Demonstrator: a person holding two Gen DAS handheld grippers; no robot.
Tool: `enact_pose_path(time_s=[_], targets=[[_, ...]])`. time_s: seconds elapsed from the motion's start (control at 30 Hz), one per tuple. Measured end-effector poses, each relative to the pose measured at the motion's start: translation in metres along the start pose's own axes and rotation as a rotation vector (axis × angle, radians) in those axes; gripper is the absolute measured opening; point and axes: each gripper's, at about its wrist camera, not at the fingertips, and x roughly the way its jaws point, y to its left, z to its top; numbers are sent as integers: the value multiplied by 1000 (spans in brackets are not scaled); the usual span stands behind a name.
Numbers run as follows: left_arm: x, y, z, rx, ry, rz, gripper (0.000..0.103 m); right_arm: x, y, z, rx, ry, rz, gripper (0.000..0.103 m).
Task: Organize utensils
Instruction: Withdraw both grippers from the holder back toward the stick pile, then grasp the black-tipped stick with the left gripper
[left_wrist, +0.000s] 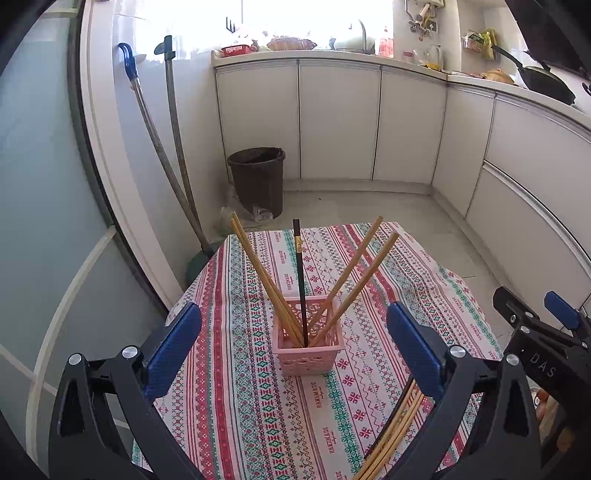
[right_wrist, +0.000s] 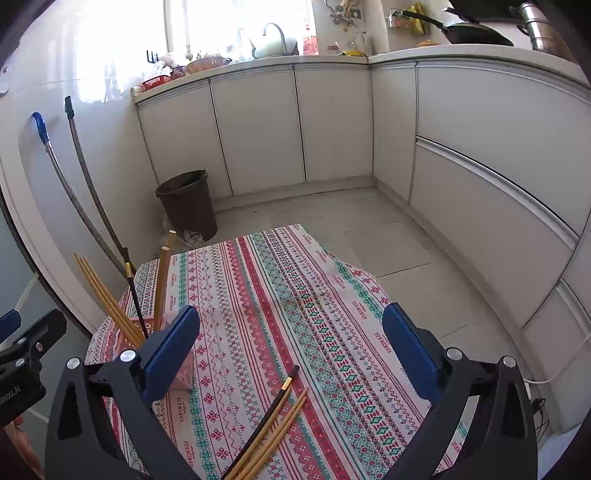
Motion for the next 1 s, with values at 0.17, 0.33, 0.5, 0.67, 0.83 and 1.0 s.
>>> enact_pose_path(time_s=[0.17, 0.33, 0.5, 0.67, 0.83, 1.0], targets=[[1, -10, -8, 27, 17, -13, 96, -2, -13, -7, 8, 23, -5, 97], [17, -28, -17, 70, 113, -113, 96, -3, -27, -15, 15, 59, 13, 97], [64, -60, -38, 77, 401, -335, 96, 3, -51, -19, 85, 120, 37, 97], [103, -107, -56, 178, 540, -383, 96, 14, -93, -15, 237, 174, 20, 97], [142, -146, -49, 203, 579, -387, 96, 24, -131, -15, 387, 224, 25, 97], [187, -165, -52, 179, 639, -337, 76, 34, -142, -16, 455, 275, 69, 97]])
